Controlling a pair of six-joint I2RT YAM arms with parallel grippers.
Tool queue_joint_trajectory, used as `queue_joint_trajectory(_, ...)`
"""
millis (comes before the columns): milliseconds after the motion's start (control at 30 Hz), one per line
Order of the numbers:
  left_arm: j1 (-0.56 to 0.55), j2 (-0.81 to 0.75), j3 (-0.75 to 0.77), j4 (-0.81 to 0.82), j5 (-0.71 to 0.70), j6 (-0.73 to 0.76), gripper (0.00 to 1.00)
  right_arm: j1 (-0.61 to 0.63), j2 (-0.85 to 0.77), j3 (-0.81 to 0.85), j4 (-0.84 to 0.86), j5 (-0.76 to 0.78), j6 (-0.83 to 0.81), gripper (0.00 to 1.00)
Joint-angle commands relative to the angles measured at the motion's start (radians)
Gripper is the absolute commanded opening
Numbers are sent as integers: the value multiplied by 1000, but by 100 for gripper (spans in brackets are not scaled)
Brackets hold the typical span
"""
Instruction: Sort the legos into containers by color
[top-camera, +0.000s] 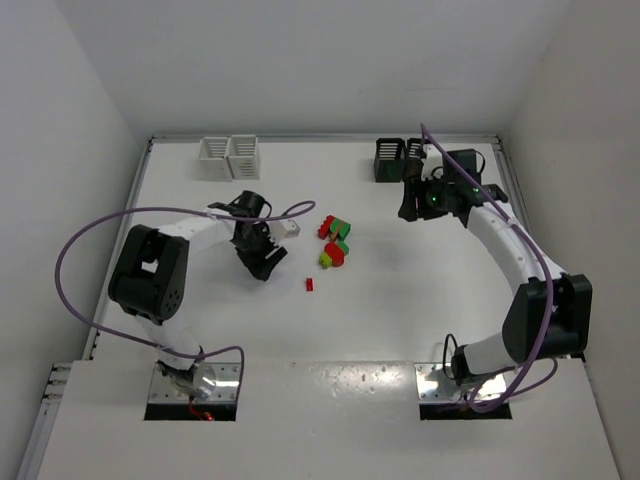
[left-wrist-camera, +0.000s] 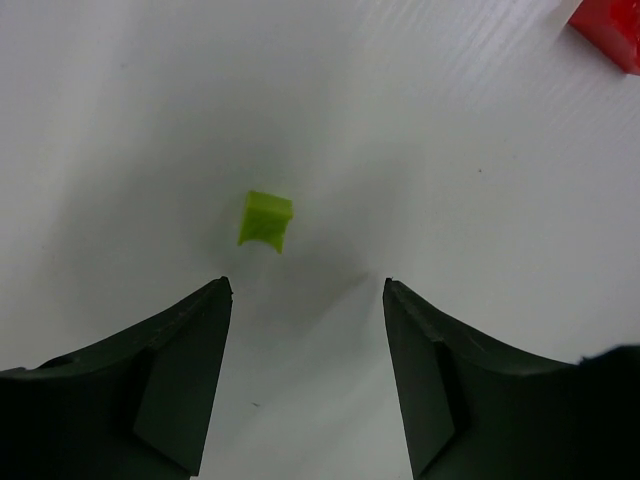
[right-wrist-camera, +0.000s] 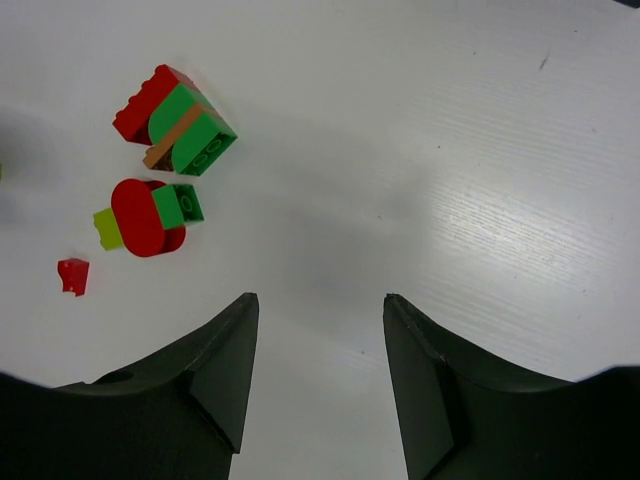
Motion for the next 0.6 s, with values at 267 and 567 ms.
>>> queue_joint_trajectory(267, -53, 117, 120, 14, -48, 80, 68, 0, -41, 8, 29, -28, -15, 54)
queue_joint_trajectory(567, -62, 166, 152, 14, -68, 99, 64, 0, -41, 8, 29, -28, -15, 54)
